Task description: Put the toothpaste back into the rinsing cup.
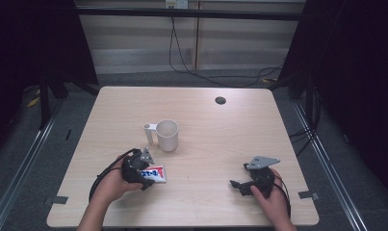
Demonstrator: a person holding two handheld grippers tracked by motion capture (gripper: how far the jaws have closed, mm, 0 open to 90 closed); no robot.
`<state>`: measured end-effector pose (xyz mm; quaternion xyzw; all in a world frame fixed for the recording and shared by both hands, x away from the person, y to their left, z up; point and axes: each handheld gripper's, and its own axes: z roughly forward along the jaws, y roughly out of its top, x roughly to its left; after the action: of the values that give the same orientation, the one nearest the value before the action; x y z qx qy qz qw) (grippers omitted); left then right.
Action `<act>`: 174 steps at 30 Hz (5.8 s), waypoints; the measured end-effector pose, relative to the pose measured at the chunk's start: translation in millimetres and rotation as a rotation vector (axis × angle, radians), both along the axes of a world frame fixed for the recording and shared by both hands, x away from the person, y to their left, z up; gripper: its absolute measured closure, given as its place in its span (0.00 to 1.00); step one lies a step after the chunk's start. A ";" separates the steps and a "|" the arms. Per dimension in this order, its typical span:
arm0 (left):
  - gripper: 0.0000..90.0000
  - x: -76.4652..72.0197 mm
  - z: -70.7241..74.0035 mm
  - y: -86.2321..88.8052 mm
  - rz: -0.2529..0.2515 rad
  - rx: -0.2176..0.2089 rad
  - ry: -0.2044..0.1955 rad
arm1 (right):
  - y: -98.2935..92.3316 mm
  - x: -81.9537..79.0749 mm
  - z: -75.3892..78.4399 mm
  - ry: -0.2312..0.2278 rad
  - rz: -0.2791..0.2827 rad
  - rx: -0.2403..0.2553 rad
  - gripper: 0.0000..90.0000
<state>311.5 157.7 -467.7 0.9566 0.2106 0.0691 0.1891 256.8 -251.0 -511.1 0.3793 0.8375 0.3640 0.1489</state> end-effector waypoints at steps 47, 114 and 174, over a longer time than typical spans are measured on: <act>0.73 0.7 42.1 30.3 0.271 -0.302 -0.017 | 0.0 0.0 0.0 0.000 0.000 0.000 0.15; 0.72 35.5 120.8 9.7 0.338 -0.513 -0.133 | 0.0 0.0 0.0 0.000 0.000 0.000 0.15; 0.72 64.1 113.7 -30.3 0.420 -0.698 -0.299 | 0.1 0.1 -0.1 -0.002 -0.001 0.000 0.15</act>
<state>375.7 127.4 -354.0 0.7512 0.3818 0.1687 0.5114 256.9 -251.0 -511.2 0.3792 0.8372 0.3645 0.1496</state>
